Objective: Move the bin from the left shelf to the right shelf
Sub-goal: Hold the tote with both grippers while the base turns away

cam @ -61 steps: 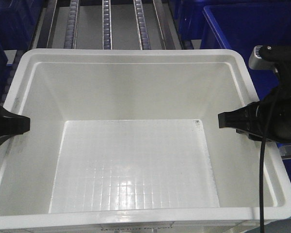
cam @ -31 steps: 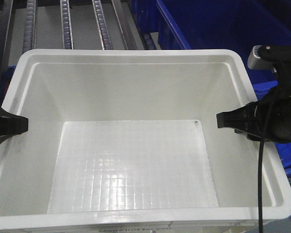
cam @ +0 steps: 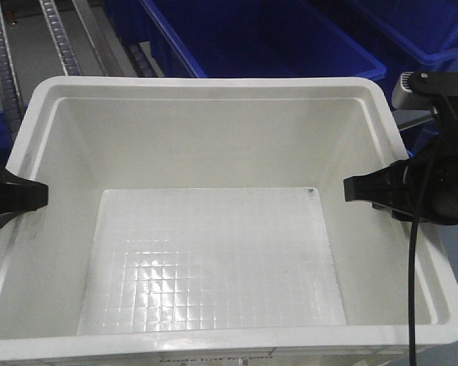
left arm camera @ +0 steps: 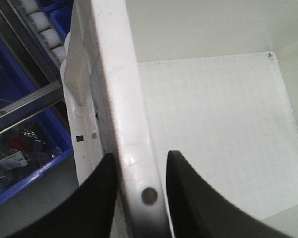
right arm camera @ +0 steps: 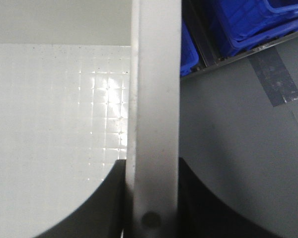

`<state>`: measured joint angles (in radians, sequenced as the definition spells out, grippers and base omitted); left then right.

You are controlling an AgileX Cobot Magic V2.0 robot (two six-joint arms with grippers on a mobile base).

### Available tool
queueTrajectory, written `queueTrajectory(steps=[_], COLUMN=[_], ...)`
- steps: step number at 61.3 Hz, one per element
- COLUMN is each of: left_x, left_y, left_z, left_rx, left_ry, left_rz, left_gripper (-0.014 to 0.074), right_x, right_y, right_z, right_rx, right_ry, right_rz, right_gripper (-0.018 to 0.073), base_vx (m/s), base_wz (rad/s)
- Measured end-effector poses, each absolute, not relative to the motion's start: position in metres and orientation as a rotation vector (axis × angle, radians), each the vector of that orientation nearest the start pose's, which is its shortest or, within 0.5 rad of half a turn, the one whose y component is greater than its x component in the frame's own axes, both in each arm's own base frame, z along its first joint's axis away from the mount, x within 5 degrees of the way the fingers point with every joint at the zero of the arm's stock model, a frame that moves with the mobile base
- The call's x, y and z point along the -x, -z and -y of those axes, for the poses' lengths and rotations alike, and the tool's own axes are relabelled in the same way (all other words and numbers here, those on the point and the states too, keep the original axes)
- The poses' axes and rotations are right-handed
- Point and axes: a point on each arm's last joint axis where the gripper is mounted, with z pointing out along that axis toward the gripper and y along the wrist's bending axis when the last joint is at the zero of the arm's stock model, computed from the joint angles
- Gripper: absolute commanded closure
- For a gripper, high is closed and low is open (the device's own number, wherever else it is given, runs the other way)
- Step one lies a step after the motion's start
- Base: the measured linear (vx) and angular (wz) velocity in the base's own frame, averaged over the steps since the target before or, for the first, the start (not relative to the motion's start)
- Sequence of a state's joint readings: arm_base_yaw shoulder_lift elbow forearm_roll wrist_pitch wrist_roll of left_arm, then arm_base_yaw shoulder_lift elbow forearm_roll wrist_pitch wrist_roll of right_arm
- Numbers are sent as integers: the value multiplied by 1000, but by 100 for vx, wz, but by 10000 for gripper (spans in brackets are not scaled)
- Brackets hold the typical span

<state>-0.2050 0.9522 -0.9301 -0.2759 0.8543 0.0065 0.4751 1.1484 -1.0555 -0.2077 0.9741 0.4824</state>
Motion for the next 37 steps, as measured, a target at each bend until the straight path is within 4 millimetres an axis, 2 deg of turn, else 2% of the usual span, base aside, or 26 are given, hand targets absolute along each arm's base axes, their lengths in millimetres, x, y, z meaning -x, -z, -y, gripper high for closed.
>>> queueTrajectory(steps=[37], left_x=[-173], left_y=[-352], left_z=[55], left_rx=[-135], left_ry=[432], left_rz=[-2357], left_gripper=[524], right_x=[-204], right_y=[-343], right_z=[-87], right_rx=[70], right_ry=[-121], right_rz=[-2522], right_gripper=[523], base_vx=[-10], base_wz=[-45])
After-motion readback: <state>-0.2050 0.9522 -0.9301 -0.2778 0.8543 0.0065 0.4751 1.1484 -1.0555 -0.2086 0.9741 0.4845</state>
